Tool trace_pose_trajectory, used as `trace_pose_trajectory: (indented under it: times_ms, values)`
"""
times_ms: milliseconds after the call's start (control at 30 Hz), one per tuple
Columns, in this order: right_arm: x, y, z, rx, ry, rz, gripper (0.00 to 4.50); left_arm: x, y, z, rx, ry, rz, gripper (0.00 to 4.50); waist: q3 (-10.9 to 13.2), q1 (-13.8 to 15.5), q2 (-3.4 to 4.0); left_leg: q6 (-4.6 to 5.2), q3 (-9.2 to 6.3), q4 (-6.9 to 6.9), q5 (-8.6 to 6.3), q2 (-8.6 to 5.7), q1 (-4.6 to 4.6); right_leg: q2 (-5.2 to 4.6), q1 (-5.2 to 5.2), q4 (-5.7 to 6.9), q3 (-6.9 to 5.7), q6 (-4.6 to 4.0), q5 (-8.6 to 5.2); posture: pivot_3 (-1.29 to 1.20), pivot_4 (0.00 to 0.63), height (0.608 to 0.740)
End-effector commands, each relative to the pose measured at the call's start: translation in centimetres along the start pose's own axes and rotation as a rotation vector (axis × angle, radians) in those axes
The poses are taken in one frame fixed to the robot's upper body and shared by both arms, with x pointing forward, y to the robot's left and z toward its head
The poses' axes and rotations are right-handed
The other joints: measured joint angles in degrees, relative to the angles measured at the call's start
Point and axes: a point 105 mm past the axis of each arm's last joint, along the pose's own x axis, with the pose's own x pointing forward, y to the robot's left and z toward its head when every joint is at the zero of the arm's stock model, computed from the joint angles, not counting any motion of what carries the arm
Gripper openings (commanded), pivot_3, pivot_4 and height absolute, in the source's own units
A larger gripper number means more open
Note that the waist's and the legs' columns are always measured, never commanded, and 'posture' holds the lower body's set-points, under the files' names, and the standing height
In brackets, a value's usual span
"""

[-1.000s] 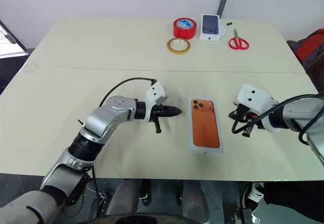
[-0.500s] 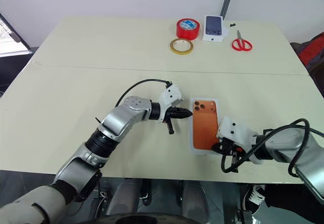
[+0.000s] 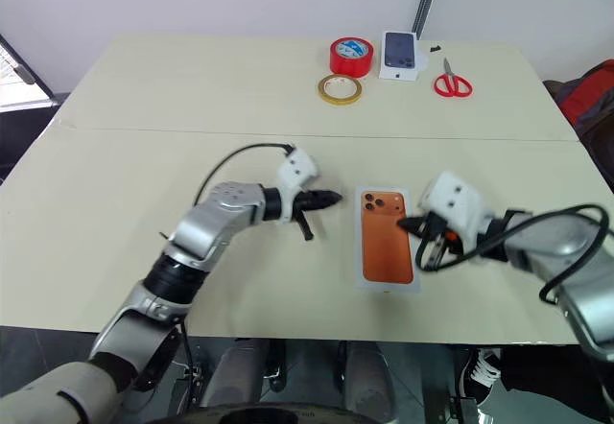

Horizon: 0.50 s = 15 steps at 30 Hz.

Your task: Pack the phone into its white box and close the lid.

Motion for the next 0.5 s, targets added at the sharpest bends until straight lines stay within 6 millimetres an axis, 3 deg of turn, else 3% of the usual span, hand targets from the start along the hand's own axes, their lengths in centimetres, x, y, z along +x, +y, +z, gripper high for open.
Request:
trace_pose_trajectory:
  times_ms: [33,100,233,500]
  values:
    - [-0.6,-2.8,-0.2,0.045,-0.043,-0.097,0.04,-4.2,2.6,1.4,0.021,-0.083,0.172,0.00,0.00,0.06,0.00,0.00,0.01,-0.01,0.00,0.00,0.00,-0.01,0.00,0.00,0.00,0.00,0.00,0.00,0.150,0.740]
    - [-1.0,-4.2,-0.7,0.078,-0.071,-0.125,0.04,-6.3,3.7,0.9,0.010,-0.081,0.266,0.00,-0.01,0.29,0.02,0.00,0.02,-0.02,0.00,-0.01,0.02,-0.02,0.02,0.00,0.00,0.01,0.00,0.00,0.150,0.740]
    - [-1.2,-6.5,-1.2,0.162,-0.157,-0.170,0.04,-12.2,5.9,-1.0,-0.040,-0.057,0.493,0.00,0.00,0.40,0.02,0.00,0.08,-0.02,0.00,-0.02,0.04,-0.06,0.04,-0.03,0.00,0.01,0.00,0.00,0.150,0.740]
    - [0.3,-7.8,-1.9,0.185,-0.215,-0.177,0.04,-17.6,6.3,-3.1,-0.081,-0.024,0.695,0.00,-0.01,0.39,0.03,-0.01,0.10,-0.03,-0.01,-0.02,0.09,-0.09,0.10,-0.05,0.00,0.02,0.00,0.00,0.150,0.740]
